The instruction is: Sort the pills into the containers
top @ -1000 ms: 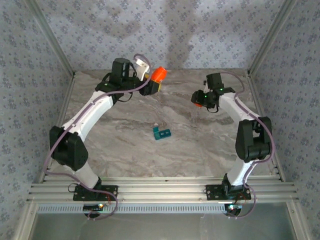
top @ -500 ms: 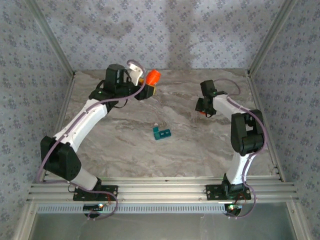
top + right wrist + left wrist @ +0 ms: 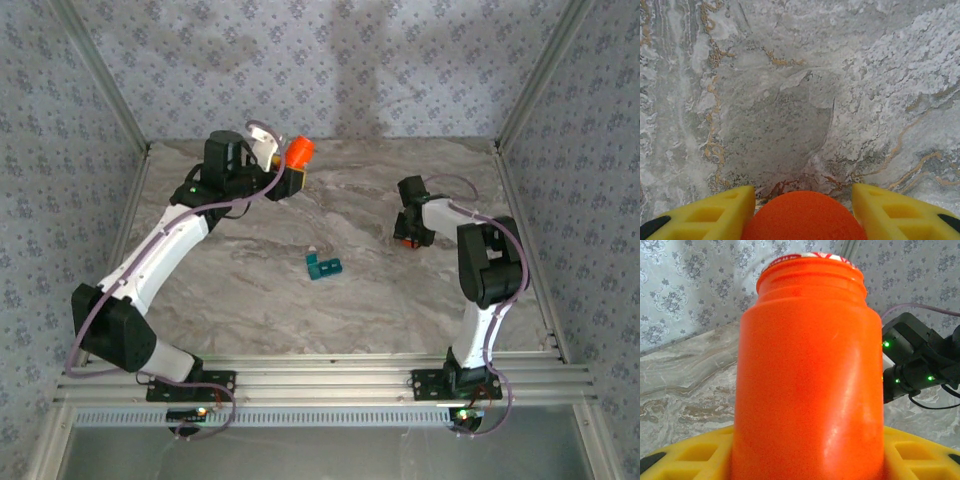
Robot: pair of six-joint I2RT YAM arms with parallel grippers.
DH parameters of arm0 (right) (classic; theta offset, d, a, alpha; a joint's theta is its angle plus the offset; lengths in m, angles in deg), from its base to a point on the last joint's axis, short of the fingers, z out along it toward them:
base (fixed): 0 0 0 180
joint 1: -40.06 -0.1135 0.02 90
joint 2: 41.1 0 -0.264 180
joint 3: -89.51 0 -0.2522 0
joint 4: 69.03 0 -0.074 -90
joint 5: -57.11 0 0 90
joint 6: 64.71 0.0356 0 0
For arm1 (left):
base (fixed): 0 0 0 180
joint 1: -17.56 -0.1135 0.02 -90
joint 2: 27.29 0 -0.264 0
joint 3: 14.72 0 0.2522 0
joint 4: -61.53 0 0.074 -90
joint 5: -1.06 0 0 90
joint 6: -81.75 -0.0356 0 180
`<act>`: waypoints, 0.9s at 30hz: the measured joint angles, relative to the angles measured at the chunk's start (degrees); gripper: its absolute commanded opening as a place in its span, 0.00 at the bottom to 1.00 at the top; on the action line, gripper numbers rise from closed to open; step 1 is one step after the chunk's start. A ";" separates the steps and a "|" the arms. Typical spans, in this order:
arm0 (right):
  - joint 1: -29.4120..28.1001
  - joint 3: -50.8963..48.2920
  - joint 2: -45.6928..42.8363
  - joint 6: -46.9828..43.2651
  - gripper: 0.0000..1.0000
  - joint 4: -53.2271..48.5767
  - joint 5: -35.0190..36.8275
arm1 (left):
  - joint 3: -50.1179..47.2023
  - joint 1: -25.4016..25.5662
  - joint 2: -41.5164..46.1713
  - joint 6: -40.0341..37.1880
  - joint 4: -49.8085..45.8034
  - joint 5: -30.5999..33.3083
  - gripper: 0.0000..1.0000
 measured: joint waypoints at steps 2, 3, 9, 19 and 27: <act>0.00 -0.02 -0.04 0.15 0.57 0.02 -0.04 | -0.15 0.00 0.00 -0.02 -0.04 0.17 0.00; 0.00 -0.04 -0.09 0.15 0.61 0.02 -0.11 | -0.15 0.00 0.00 0.00 -0.04 0.22 0.00; 0.00 -0.22 -0.66 -0.31 0.69 -0.83 -2.49 | -0.28 0.00 0.00 0.02 -0.04 0.48 0.00; -1.01 -0.37 -10.58 -1.88 0.65 -2.84 -10.84 | -2.47 0.00 1.55 1.57 0.00 1.75 0.00; -11.30 -7.39 -16.48 -3.69 0.46 -1.29 -20.46 | -3.65 0.00 4.20 4.04 0.07 3.87 0.00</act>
